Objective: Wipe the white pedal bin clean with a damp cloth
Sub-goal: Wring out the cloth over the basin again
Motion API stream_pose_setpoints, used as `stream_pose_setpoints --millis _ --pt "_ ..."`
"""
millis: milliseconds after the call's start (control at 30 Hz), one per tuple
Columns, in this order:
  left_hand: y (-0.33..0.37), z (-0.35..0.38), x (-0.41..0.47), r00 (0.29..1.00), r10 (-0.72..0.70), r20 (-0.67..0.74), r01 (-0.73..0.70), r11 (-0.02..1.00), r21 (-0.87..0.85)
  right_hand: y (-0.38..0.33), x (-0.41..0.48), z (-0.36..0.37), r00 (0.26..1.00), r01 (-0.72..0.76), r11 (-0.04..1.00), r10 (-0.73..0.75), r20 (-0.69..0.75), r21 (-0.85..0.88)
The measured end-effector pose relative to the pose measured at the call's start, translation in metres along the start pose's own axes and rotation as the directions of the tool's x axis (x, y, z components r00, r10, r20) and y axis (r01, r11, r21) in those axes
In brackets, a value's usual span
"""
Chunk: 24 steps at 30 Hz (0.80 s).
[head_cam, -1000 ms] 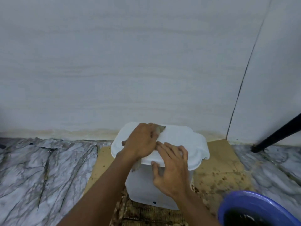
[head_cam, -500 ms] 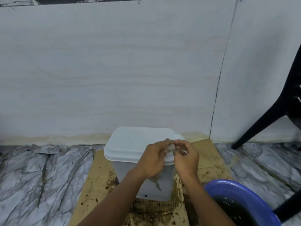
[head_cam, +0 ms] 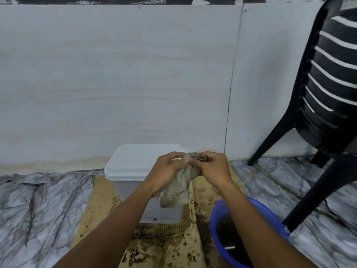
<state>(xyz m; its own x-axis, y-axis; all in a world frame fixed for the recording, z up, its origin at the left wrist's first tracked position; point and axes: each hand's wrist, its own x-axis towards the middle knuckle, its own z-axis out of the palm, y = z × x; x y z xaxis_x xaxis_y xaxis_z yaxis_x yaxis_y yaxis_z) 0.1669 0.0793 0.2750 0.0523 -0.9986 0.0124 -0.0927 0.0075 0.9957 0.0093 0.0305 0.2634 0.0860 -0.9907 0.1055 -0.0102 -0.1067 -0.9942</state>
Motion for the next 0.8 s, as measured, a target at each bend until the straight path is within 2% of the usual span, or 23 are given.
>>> stream_pose_setpoints --millis 67,133,200,300,400,500,600,667,800 --pt "0.004 0.007 -0.004 0.997 0.062 0.035 -0.068 0.98 0.185 -0.006 -0.004 -0.011 1.0 0.005 0.999 -0.005 -0.006 -0.039" --pt "0.004 0.011 -0.004 0.994 0.093 0.054 -0.106 0.911 0.398 -0.013 -0.007 -0.025 0.999 0.013 0.998 -0.015 -0.034 -0.054" --pt "0.003 0.017 -0.004 0.997 0.071 0.042 -0.082 0.873 0.481 -0.019 -0.008 -0.041 0.999 0.013 0.998 -0.016 -0.051 -0.064" --pt "0.003 0.026 -0.003 0.998 0.05 0.038 -0.062 0.866 0.496 -0.025 -0.014 -0.064 1.0 -0.004 0.997 0.003 -0.022 -0.078" --pt "0.006 0.036 0.0 0.996 0.087 0.034 -0.092 0.87 0.484 -0.03 -0.02 -0.083 0.999 -0.034 0.999 0.033 -0.044 -0.016" --pt "0.007 0.055 -0.001 0.977 0.207 0.047 -0.205 0.858 0.471 -0.034 -0.024 -0.094 0.997 -0.064 0.995 0.068 -0.046 0.071" --pt "0.011 0.082 -0.007 0.948 0.314 0.043 -0.304 0.862 0.405 -0.036 -0.023 -0.098 0.997 -0.078 0.995 0.079 -0.018 0.059" --pt "0.013 0.094 -0.008 0.958 0.277 0.078 -0.286 0.885 0.369 -0.034 -0.022 -0.104 0.996 -0.085 0.996 0.085 -0.013 0.038" --pt "0.016 0.1 -0.001 0.984 0.124 0.132 -0.155 0.952 0.266 -0.035 -0.022 -0.126 0.995 -0.098 0.995 0.098 0.026 -0.012"
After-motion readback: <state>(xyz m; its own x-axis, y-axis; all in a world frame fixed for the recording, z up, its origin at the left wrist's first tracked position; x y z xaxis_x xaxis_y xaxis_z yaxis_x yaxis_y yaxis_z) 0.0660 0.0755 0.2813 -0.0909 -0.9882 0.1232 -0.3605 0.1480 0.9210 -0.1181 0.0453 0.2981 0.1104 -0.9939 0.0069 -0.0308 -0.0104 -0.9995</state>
